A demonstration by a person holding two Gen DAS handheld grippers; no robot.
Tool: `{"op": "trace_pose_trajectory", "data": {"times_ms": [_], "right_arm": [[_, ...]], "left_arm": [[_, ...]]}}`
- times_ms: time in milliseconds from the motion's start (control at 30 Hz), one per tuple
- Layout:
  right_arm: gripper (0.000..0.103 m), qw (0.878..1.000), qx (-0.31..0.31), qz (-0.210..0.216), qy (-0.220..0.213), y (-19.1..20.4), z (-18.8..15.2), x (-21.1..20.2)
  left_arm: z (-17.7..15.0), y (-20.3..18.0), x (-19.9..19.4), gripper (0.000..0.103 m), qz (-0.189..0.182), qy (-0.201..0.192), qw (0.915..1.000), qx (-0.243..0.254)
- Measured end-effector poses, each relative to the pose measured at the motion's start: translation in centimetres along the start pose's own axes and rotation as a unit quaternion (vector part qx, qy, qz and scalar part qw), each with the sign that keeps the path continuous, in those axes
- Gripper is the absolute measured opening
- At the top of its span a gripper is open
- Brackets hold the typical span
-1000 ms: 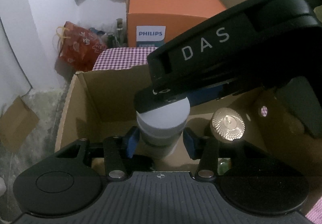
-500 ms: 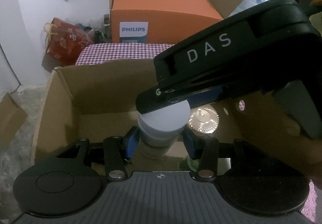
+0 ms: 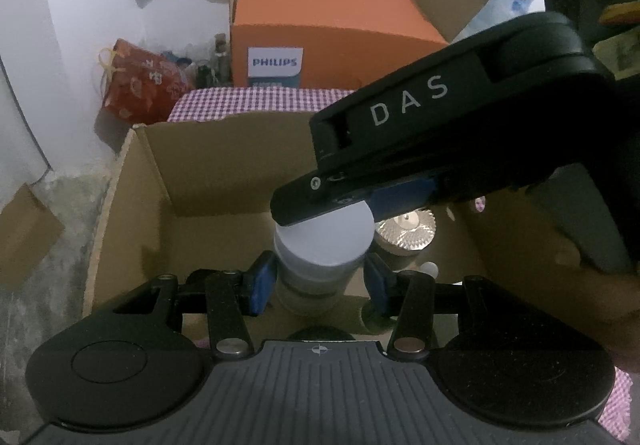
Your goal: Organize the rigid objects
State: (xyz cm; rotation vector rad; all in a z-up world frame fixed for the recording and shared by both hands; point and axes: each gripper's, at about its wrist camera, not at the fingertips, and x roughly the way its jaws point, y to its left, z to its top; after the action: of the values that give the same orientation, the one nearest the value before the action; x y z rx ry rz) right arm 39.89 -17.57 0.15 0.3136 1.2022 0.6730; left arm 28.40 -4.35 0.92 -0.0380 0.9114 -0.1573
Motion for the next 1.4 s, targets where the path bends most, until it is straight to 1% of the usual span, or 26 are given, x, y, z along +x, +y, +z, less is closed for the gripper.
{"op": "trace_pose_trajectory", "data": {"times_ms": [133,200,267,333,400,467,533,567,600,633,667,700,800,933,1067,1200,1300,1400], "right_arm": [[0.057,1.0,-0.005,0.001,-0.015,0.1,-0.3,-1.2],[0.058,0.999,-0.013,-0.004,-0.03,0.4,-0.6,-2.4],[0.065,0.999,-0.019,0.0,-0.049,0.9,-1.2,-3.9],[0.068,0.997,-0.027,0.001,-0.067,1.5,-1.9,-5.3],[0.071,0.995,-0.039,-0.004,-0.088,2.3,-2.9,-6.8],[0.079,0.993,-0.05,-0.01,-0.11,2.9,-4.0,-8.2],[0.087,0.989,-0.061,-0.013,-0.137,3.6,-5.4,-9.8],[0.092,0.986,-0.065,-0.017,-0.152,3.9,-6.1,-10.6],[0.095,0.984,-0.069,-0.02,-0.165,4.2,-6.8,-11.4],[0.1,0.98,-0.075,-0.025,-0.182,4.5,-7.7,-12.2],[0.102,0.977,-0.078,-0.031,-0.195,4.8,-8.4,-13.0],[0.103,0.973,-0.082,-0.036,-0.211,5.1,-9.2,-13.8],[0.103,0.966,-0.086,-0.05,-0.24,5.7,-11.2,-15.5],[0.103,0.956,-0.086,-0.08,-0.268,6.4,-13.9,-17.1],[0.103,0.943,-0.088,-0.116,-0.299,7.0,-16.7,-18.1],[0.103,0.933,-0.089,-0.155,-0.314,7.8,-19.4,-18.5],[0.103,0.92,-0.103,-0.196,-0.322,8.7,-21.3,-18.3],[0.103,0.904,-0.122,-0.236,-0.334,9.6,-23.2,-17.9]], "left_arm": [[-0.2,-0.1,-1.1,0.051,0.005,-0.019,0.9998,0.007],[-0.2,0.0,-1.7,0.056,0.004,-0.028,0.9996,0.004],[-0.4,0.0,-2.6,0.06,0.003,-0.037,0.9993,-0.001],[-0.8,0.0,-3.6,0.062,0.003,-0.047,0.9989,-0.005],[-1.2,0.0,-4.5,0.068,0.004,-0.055,0.9984,-0.008],[-1.6,-0.1,-5.6,0.071,0.005,-0.064,0.9979,-0.01],[-2.0,-0.3,-6.7,0.077,0.01,-0.072,0.9973,-0.011],[-2.2,-0.4,-7.1,0.082,0.012,-0.076,0.997,-0.01],[-2.5,-0.4,-7.6,0.087,0.014,-0.08,0.9966,-0.01],[-2.8,-0.5,-8.1,0.09,0.017,-0.084,0.9963,-0.01],[-3.1,-0.5,-8.6,0.095,0.02,-0.089,0.9958,-0.01],[-3.3,-0.7,-9.1,0.099,0.022,-0.093,0.9953,-0.01],[-4.1,-0.9,-10.3,0.102,0.028,-0.103,0.9943,-0.008],[-5.2,-0.6,-11.7,0.102,0.036,-0.107,0.9935,-0.011],[-6.1,-0.5,-12.6,0.103,0.046,-0.108,0.993,-0.011],[-6.9,-0.3,-13.3,0.103,0.054,-0.109,0.9925,-0.008],[-7.5,-0.1,-13.7,0.103,0.057,-0.115,0.9916,-0.01],[-8.0,0.1,-14.1,0.103,0.052,-0.122,0.9911,-0.011]]}}
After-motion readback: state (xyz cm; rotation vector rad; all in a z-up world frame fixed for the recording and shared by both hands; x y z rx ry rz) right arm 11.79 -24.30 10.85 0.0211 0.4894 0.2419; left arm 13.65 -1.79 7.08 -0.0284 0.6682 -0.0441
